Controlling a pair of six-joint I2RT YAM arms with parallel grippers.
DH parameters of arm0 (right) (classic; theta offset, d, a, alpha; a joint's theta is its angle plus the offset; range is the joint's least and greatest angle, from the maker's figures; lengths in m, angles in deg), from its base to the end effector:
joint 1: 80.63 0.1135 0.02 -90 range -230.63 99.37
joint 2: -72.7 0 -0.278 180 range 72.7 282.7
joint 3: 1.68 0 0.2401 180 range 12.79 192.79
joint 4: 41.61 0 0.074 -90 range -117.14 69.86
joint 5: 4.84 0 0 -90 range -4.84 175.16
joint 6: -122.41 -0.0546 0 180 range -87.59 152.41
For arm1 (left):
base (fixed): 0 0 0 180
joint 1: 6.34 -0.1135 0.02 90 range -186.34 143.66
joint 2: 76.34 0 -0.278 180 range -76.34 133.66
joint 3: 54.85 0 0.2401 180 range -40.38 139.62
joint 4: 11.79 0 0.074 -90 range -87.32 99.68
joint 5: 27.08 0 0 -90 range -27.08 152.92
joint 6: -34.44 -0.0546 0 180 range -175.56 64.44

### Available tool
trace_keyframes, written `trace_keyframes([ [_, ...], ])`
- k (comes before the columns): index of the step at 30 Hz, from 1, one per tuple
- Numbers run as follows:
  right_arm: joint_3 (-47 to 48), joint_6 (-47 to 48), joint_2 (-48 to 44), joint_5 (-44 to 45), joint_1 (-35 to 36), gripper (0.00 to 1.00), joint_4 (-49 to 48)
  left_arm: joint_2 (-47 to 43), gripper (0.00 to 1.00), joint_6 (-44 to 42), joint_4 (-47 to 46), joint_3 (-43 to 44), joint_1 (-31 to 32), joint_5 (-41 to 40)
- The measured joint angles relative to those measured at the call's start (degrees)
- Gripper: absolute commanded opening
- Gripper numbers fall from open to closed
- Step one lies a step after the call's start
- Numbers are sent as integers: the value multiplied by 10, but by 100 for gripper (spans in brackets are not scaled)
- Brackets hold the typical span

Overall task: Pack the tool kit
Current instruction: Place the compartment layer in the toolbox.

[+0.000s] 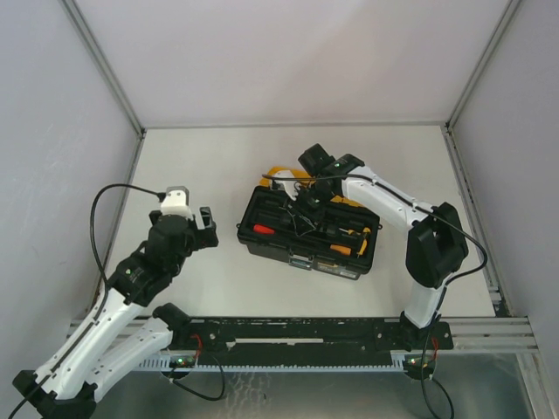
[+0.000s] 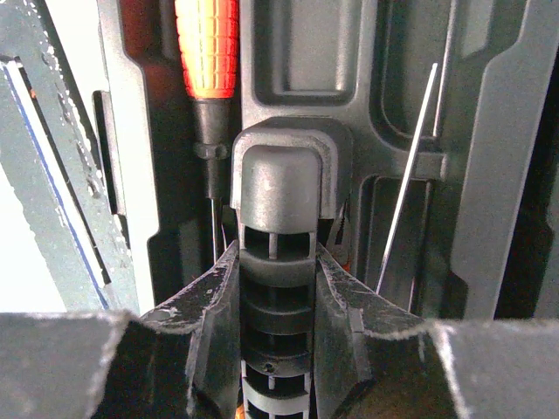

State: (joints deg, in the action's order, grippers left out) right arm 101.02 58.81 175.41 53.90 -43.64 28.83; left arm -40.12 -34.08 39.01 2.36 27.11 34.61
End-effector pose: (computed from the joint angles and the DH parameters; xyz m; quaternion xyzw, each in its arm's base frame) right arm 0.2718 0.2402 0.2709 -0.5375 0.7835 0.2795 0.1383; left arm 0.1192 -0.0477 0.3031 -0.0345 0.8471 -0.0365 0.5290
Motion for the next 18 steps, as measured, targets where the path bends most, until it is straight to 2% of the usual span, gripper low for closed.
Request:
trace_keyframes([
  [11,2,-2,16,-16,-10,0,2,13,94,0,0,0,0,1],
  [18,20,13,30,12,-1,0,10,21,94,0,-3,0,0,5],
])
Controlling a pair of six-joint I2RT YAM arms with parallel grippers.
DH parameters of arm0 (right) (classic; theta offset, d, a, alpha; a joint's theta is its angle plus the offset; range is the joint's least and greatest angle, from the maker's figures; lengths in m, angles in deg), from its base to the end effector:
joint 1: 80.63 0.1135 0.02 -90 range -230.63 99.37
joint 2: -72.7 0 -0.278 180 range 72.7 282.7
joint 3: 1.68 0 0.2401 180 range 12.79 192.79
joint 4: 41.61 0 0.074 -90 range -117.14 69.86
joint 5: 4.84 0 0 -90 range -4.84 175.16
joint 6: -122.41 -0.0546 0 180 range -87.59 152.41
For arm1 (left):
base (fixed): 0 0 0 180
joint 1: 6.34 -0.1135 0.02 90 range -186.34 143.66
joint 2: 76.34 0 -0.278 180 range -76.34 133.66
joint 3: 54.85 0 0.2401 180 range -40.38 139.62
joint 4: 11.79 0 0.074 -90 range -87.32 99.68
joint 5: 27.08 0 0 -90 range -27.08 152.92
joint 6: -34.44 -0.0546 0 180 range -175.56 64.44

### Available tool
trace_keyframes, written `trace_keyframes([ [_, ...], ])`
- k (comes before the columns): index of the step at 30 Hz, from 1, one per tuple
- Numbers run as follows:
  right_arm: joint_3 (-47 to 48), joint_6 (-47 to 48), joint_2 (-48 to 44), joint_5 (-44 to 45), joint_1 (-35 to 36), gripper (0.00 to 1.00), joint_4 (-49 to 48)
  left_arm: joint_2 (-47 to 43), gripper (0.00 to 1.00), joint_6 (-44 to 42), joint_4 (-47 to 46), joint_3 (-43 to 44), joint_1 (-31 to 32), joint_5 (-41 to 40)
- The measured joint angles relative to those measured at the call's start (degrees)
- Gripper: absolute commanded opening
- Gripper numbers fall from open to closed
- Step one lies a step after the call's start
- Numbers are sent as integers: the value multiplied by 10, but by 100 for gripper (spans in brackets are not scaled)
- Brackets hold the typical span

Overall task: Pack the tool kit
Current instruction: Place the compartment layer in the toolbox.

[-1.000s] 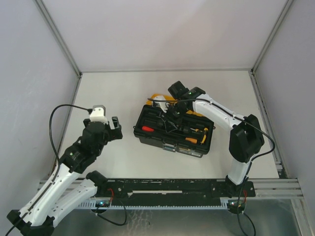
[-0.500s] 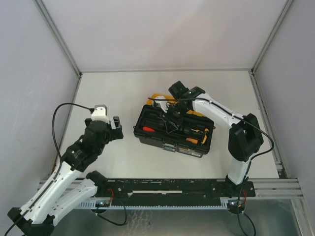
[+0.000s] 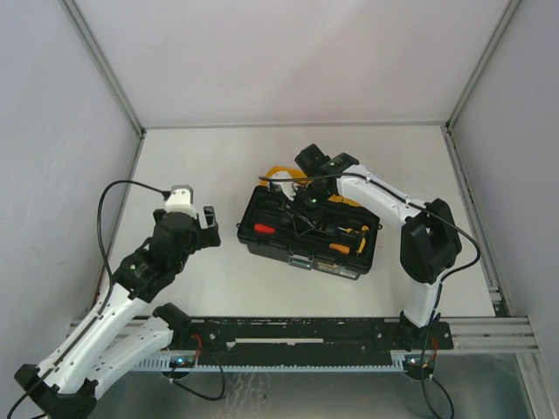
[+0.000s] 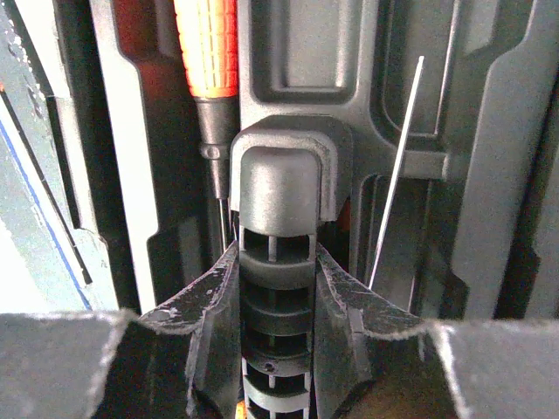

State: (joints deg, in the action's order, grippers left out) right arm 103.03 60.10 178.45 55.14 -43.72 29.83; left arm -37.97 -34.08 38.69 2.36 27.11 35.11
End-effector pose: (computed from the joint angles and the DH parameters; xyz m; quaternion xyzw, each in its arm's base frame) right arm 0.2811 0.2453 0.2611 -0.5434 0.7858 0.2670 0.1261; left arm 0.1253 -0.0523 0.2994 -0.0282 0.8551 -0.0321 0.5167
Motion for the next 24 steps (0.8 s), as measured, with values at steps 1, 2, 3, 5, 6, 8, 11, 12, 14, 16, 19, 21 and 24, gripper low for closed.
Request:
trace_keyframes([
  [1,-1,0,0,4,3,0,-2,2,94,0,0,0,0,0],
  [2,-1,0,0,5,4,0,-2,4,94,0,0,0,0,1],
  [3,-1,0,0,6,4,0,-3,5,94,0,-1,0,0,1],
  [5,-1,0,2,2,0,0,-3,7,94,0,-1,0,0,2],
  [6,-1,0,3,1,-2,0,-3,8,94,0,0,0,0,2],
  [8,-1,-2,4,-2,-4,3,-2,8,94,0,-1,0,0,2],
  [11,-1,-4,4,-3,-5,9,-3,7,95,0,-1,0,0,2],
  [12,-1,-5,4,-3,-5,14,-3,7,95,0,-1,0,0,2],
  [14,-3,-7,1,-2,-5,23,-6,7,95,0,-2,0,0,2],
  [16,-9,-10,-3,2,-5,31,-11,8,95,0,-4,0,0,3],
  [19,-15,-20,-13,9,-4,40,-15,11,95,0,-7,0,0,9],
  [21,-15,-27,-24,19,-5,45,-17,14,95,0,-8,0,0,11],
  [24,-15,-37,-54,34,-7,46,-26,13,95,0,-9,0,0,13],
])
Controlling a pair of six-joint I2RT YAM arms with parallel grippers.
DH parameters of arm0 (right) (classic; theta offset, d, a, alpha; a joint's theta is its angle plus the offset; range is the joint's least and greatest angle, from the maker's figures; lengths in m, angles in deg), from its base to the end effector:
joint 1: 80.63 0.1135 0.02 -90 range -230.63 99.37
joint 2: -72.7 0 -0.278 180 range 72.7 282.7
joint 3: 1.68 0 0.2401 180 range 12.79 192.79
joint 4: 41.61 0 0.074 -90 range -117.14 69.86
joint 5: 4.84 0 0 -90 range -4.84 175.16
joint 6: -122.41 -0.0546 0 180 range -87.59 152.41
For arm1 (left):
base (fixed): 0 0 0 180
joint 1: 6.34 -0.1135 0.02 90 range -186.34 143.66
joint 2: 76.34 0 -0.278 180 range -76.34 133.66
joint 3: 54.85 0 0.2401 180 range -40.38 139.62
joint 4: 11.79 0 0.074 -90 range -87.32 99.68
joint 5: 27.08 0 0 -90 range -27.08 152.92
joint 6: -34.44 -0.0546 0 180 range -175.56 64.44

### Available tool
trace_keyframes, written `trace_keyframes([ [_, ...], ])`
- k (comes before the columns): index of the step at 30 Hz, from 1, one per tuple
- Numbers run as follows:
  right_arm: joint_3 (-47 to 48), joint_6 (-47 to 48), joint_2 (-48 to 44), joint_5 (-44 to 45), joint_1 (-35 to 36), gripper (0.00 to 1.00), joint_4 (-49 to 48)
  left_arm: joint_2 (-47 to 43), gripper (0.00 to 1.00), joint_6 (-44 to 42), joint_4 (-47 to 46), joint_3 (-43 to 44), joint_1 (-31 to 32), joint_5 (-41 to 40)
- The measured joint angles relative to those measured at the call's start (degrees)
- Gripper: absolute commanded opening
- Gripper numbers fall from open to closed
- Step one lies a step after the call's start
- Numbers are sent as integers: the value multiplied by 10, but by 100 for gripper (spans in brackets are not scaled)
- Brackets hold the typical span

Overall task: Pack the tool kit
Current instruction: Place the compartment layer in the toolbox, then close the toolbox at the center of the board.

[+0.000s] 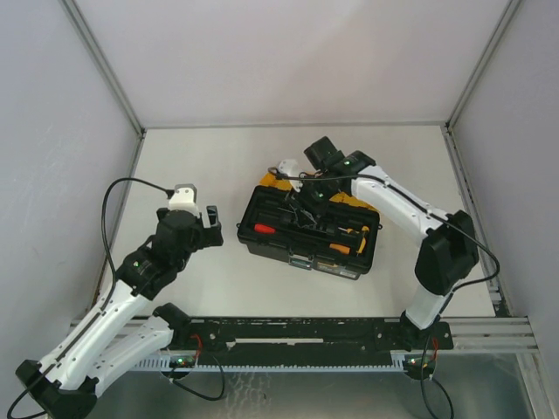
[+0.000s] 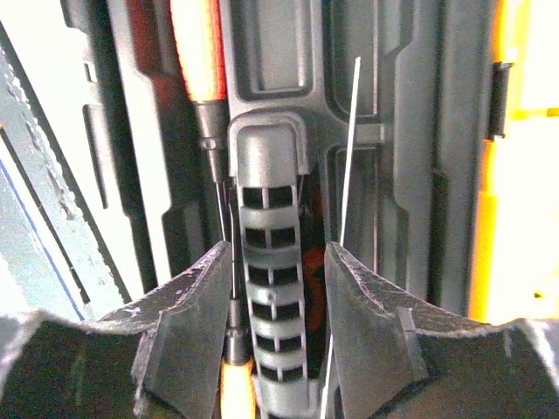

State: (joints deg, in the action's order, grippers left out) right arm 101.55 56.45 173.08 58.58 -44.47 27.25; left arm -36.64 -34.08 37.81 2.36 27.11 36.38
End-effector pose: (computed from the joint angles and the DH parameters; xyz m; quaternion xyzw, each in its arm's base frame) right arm 0.2761 0.2320 0.2867 -0.5188 0.7996 0.2450 0.1774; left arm 0.1296 -0.0564 0.2981 -0.0217 0.8586 -0.0391 0.5107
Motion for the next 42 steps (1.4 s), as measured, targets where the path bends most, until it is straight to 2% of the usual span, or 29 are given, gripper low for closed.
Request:
trace_keyframes([
  [8,0,-25,-64,16,-9,51,-21,-1,95,0,-1,0,0,3],
  [11,-23,-72,-90,23,-30,61,-64,-1,96,0,-3,0,0,10],
  [14,-63,-153,-138,21,-111,69,-124,-5,97,5,-7,-3,0,18],
  [17,-112,-273,-185,16,-247,70,-203,-12,99,11,-19,-13,0,31],
  [20,-158,-381,-198,17,-344,70,-256,-12,100,24,-37,-22,0,49],
  [23,-217,-485,-181,-1,-399,72,-299,-4,100,43,-59,-26,0,71],
  [27,-286,-603,-122,-57,-440,80,-369,15,100,67,-91,-26,0,105],
  [30,-315,-669,-80,-82,-457,81,-415,27,100,79,-108,-26,0,126],
  [37,-337,-771,-42,-109,-483,81,-515,51,99,80,-136,-26,0,167],
  [42,-362,-806,-18,-107,-489,81,-551,89,99,77,-151,-26,0,193],
])
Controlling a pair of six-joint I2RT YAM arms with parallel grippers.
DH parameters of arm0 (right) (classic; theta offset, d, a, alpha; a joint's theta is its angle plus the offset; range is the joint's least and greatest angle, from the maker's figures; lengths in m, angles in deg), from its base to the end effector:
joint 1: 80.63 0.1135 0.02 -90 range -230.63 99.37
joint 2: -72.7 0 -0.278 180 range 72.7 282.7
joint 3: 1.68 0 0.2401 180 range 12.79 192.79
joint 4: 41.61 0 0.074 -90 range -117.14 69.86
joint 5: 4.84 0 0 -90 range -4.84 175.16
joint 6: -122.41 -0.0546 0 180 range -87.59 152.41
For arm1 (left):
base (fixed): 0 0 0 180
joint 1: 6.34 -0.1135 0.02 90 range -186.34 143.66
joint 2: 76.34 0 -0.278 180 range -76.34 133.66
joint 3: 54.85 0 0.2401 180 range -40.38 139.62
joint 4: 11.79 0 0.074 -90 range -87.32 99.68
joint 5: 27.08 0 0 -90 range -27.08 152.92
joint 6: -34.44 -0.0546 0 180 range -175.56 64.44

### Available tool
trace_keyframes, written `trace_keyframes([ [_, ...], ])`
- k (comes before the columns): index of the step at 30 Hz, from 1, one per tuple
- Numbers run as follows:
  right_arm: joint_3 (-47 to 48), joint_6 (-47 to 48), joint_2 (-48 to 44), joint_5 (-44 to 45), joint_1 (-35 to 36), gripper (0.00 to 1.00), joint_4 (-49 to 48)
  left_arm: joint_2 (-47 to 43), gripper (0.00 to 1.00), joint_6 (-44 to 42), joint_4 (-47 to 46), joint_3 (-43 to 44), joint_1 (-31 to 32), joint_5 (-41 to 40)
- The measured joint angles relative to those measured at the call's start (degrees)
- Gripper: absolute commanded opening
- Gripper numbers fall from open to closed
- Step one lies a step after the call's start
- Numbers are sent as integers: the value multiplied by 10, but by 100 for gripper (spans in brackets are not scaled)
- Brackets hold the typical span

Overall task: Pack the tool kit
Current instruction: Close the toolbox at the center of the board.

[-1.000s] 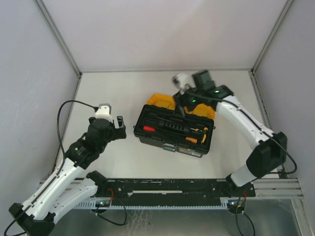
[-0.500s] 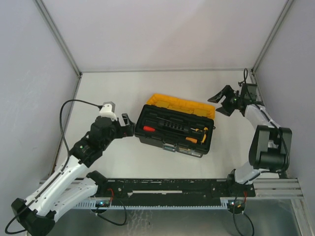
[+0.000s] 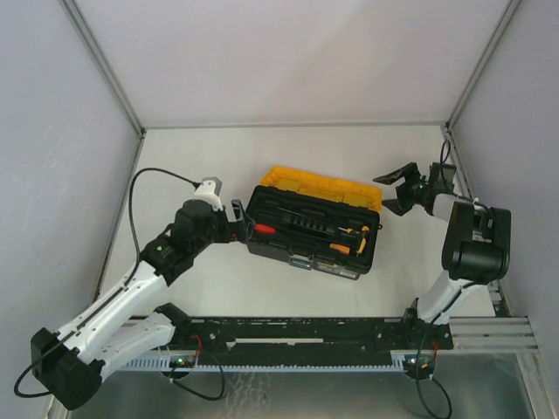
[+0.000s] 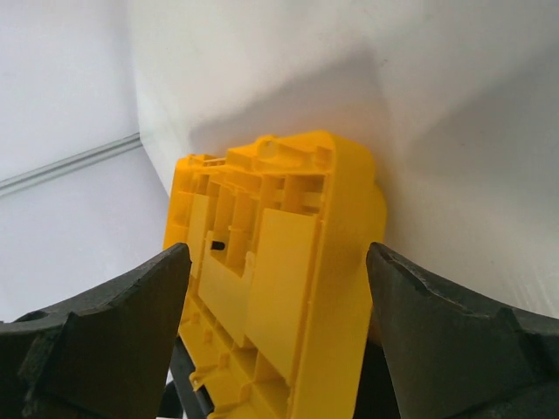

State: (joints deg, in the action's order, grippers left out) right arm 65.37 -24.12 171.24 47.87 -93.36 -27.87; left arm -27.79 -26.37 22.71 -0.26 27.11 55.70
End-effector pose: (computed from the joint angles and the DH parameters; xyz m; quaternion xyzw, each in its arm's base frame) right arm 0.3474 -0.0446 0.1796 0.3977 0.7901 0.4089 0.2245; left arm 0.1602 -0.0976 0.2861 -0.0003 0.8581 -0.2192 0.4643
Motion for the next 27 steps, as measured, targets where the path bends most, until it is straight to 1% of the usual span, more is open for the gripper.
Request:
trace_keyframes([
  [6,-16,-27,43,-23,0,81,-54,47,95,-9,-20,0,0,39],
  [9,-22,-55,67,-57,1,81,-123,68,90,-21,-30,0,0,66],
  [11,-31,-83,82,-82,-1,81,-188,79,87,-34,-34,0,-1,75],
  [15,-73,-147,97,-110,-6,79,-334,105,74,-61,-45,0,-5,88],
  [17,-89,-170,97,-120,-9,76,-386,116,64,-71,-48,0,-6,90],
  [19,-96,-186,97,-130,-10,72,-431,127,58,-80,-51,0,-9,89],
  [23,-96,-198,88,-143,-11,68,-495,133,52,-89,-53,0,-12,93],
  [27,-96,-198,61,-149,-13,64,-542,133,50,-93,-54,0,-12,94],
])
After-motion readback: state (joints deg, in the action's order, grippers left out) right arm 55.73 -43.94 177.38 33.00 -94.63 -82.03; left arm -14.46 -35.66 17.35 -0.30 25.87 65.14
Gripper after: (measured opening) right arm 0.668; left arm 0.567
